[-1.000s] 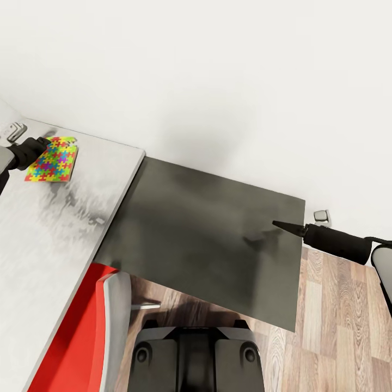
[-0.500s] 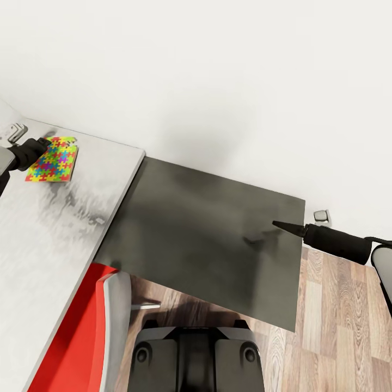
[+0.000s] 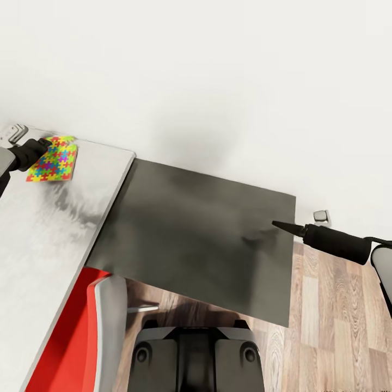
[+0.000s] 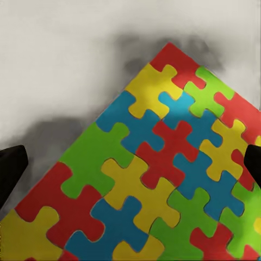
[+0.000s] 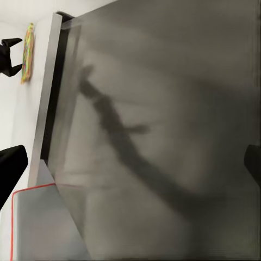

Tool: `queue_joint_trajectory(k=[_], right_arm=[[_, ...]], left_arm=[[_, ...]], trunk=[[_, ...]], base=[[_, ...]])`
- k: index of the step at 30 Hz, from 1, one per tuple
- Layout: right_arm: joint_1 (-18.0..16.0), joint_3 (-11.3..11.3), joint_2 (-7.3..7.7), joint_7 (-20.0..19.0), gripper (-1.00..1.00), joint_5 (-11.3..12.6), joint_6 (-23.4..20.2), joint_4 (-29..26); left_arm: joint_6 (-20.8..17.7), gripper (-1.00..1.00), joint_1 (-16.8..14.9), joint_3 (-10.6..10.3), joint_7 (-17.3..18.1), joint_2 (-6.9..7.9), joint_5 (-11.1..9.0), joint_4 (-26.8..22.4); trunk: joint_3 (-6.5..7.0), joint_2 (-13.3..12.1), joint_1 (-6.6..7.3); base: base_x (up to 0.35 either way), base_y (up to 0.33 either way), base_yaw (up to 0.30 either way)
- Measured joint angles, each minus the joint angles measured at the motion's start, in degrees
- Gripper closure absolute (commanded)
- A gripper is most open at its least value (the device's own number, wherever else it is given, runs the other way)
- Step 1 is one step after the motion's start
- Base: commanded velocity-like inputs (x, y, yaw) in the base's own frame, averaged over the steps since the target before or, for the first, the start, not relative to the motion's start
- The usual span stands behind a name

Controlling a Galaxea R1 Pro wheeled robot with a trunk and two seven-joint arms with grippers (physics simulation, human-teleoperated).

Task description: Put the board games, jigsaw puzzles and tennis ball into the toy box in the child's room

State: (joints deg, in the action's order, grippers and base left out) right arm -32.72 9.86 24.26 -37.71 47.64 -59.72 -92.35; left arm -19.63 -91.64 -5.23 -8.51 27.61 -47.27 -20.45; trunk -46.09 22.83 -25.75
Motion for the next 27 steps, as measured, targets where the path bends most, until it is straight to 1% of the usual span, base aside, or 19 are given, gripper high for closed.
queue_joint_trajectory(k=[9,21,27], right_arm=[[0.0,0.2,0.0,0.0,-1.0,0.0,0.0,0.0],[0.0,0.3,0.0,0.0,-1.0,0.0,0.0,0.0],[0.0,0.2,0.0,0.0,-1.0,0.0,0.0,0.0]], left_arm=[[0.0,-1.0,0.1,0.0,0.1,0.01,0.0,0.0],[0.0,-1.0,0.3,0.0,0.1,0.01,0.0,0.0],[0.0,-1.0,0.7,0.3,0.2,0.02,0.1,-0.4]], trunk=[[0.0,0.0,0.0],[0.0,0.0,0.0],[0.01,0.0,0.01]], base=[[0.0,0.0,-0.045],[0.0,0.0,-0.008],[-0.025,-0.008,-0.001]])
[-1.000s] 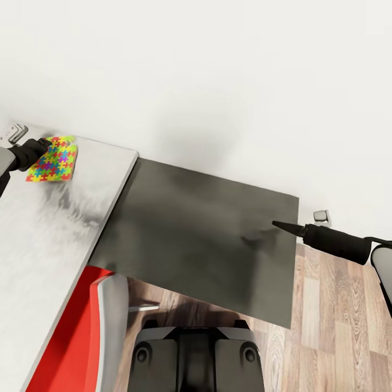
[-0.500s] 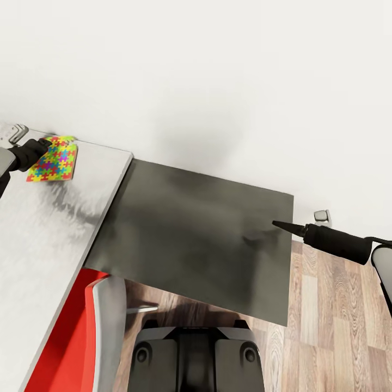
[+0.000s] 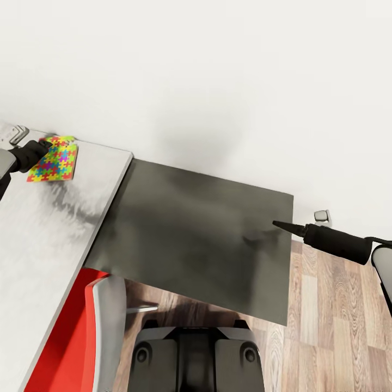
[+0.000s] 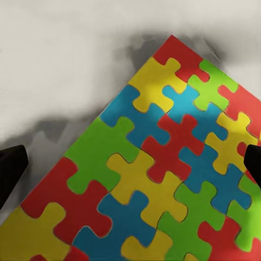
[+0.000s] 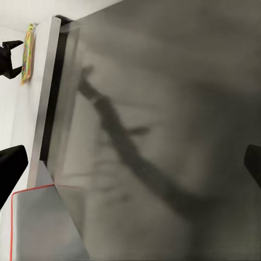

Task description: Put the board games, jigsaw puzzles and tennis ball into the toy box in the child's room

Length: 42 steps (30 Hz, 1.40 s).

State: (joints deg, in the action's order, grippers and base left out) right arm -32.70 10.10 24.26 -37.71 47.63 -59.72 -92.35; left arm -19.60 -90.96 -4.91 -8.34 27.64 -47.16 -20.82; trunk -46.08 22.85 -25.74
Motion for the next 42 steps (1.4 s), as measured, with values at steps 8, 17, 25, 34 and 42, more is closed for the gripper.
queue_joint_trajectory(k=[8,17,25,34,42], right_arm=[[0.0,0.0,0.0,0.0,-1.0,0.0,0.0,0.0],[0.0,-0.1,0.0,0.0,-1.0,0.0,0.0,0.0],[0.0,0.0,0.0,0.0,-1.0,0.0,0.0,0.0],[0.0,0.0,0.0,0.0,-1.0,0.0,0.0,0.0],[0.0,0.0,0.0,0.0,-1.0,0.0,0.0,0.0]], left_arm=[[-0.6,-1.0,0.2,-0.1,-0.1,0.01,0.1,-0.6],[-0.6,-1.0,0.2,-0.1,0.0,0.0,0.1,-0.6],[-0.5,-1.0,0.2,-0.1,0.0,0.0,0.0,-0.6],[-0.5,-1.0,0.2,-0.2,0.0,-0.01,-0.1,-0.6],[-0.5,-1.0,0.2,0.0,-0.2,0.04,0.9,-0.6]], trunk=[[0.0,0.0,-0.01],[0.0,0.0,0.0],[0.0,0.0,0.01],[0.0,0.0,0.01],[0.0,0.0,0.02]], base=[[-0.152,-0.101,0.0],[-0.097,-0.071,0.0],[-0.02,-0.015,0.0],[-0.005,-0.003,0.0],[-0.001,-0.001,-0.044]])
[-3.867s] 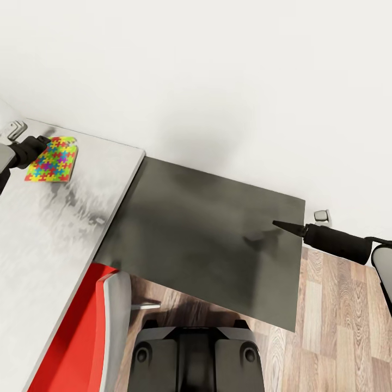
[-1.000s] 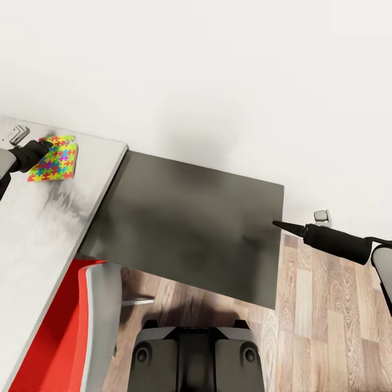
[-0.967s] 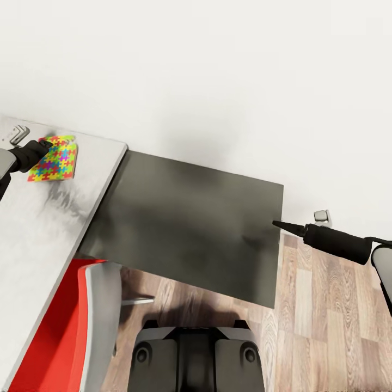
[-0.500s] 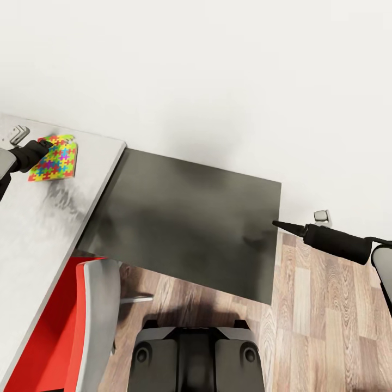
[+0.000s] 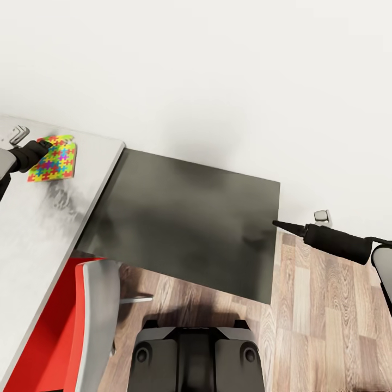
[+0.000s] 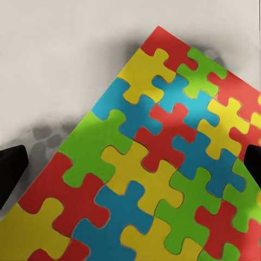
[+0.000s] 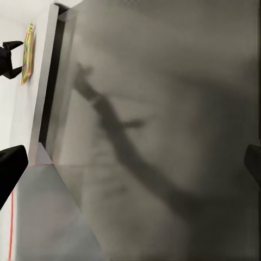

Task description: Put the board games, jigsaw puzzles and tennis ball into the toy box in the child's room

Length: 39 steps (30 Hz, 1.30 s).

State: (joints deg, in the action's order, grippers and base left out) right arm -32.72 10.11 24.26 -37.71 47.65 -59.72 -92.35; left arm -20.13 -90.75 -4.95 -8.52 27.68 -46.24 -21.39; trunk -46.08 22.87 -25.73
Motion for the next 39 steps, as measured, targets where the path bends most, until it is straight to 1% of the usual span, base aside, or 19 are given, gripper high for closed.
queue_joint_trajectory(k=[4,7,14,20,25,28,31,32,39], right_arm=[[0.0,-0.1,0.0,0.0,-1.0,0.0,0.0,0.0],[0.0,-0.1,0.0,0.0,-1.0,0.0,0.0,0.0],[0.0,-0.1,0.0,0.0,-1.0,0.0,0.0,0.0],[0.0,-0.1,0.0,0.0,-1.0,0.0,0.0,0.0],[0.0,-0.1,0.0,0.0,-1.0,0.0,0.0,0.1],[0.0,-0.1,0.0,0.0,-1.0,0.0,0.0,0.0],[0.0,-0.1,0.0,0.0,-1.0,0.0,0.0,0.0],[0.0,-0.1,0.0,0.0,-1.0,0.0,0.0,0.0],[0.0,-0.1,0.0,0.0,-1.0,0.0,0.0,0.0]], left_arm=[[1.0,-1.0,0.0,-0.1,0.0,0.02,0.0,0.8],[0.1,-1.0,0.0,0.0,0.0,-0.01,0.0,0.8],[0.2,-1.0,0.0,0.0,0.0,0.01,0.2,0.8],[0.1,-1.0,0.0,-0.4,1.0,0.87,0.0,0.9],[0.0,-1.0,0.1,-0.2,1.9,1.18,0.2,0.9],[-0.1,-1.0,0.1,-0.1,2.2,1.01,0.1,0.9],[0.6,-1.0,0.0,-0.1,2.4,0.22,-0.1,0.8],[0.1,-1.0,0.1,-0.1,2.5,0.05,-0.3,0.6],[-0.3,-1.0,0.4,-0.4,2.8,0.05,-0.5,-0.2]], trunk=[[0.0,0.0,0.13],[0.0,0.0,0.27],[0.0,0.0,0.27],[0.0,0.0,0.12],[0.0,0.0,-0.01],[0.0,0.0,-0.01],[0.0,0.0,-0.02],[0.0,0.0,-0.02],[0.0,0.0,-0.03]], base=[[0.0,0.0,-0.176],[0.0,0.0,-0.223],[0.0,0.0,-0.165],[0.0,0.0,-0.057],[-0.006,-0.005,-0.021],[-0.051,-0.045,-0.01],[-0.119,-0.109,-0.006],[-0.142,-0.132,-0.004],[-0.178,-0.169,-0.002]])
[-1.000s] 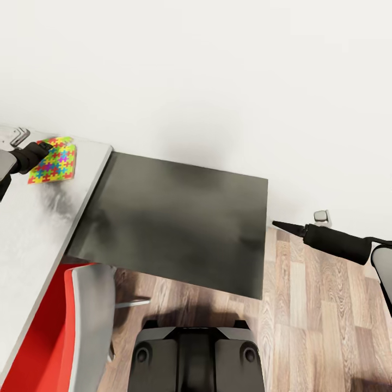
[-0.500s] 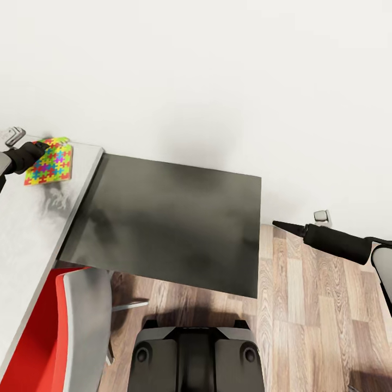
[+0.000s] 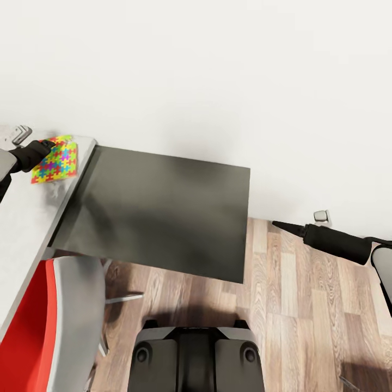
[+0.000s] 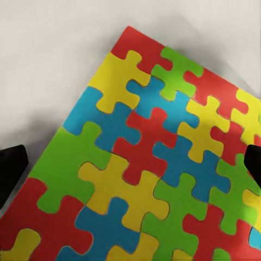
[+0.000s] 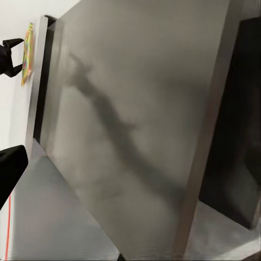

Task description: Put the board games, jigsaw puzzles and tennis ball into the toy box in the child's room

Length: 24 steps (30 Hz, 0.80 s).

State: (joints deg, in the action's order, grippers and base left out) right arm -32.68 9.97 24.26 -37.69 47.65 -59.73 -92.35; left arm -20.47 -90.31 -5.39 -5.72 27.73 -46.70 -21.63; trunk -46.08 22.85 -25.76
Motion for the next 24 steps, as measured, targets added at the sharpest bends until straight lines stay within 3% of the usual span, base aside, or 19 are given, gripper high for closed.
queue_joint_trajectory(k=[10,24], right_arm=[[0.0,0.0,0.0,0.0,-1.0,0.0,0.0,0.0],[0.0,0.0,0.0,0.0,-1.0,0.0,0.0,0.0]], left_arm=[[0.0,-1.0,0.3,0.0,0.1,0.01,0.0,-0.4],[0.3,-1.0,0.4,0.1,0.1,-0.01,-0.2,-0.5]], trunk=[[0.0,0.0,0.01],[0.0,0.0,0.02]], base=[[-0.161,-0.155,0.0],[-0.029,-0.028,0.0]])
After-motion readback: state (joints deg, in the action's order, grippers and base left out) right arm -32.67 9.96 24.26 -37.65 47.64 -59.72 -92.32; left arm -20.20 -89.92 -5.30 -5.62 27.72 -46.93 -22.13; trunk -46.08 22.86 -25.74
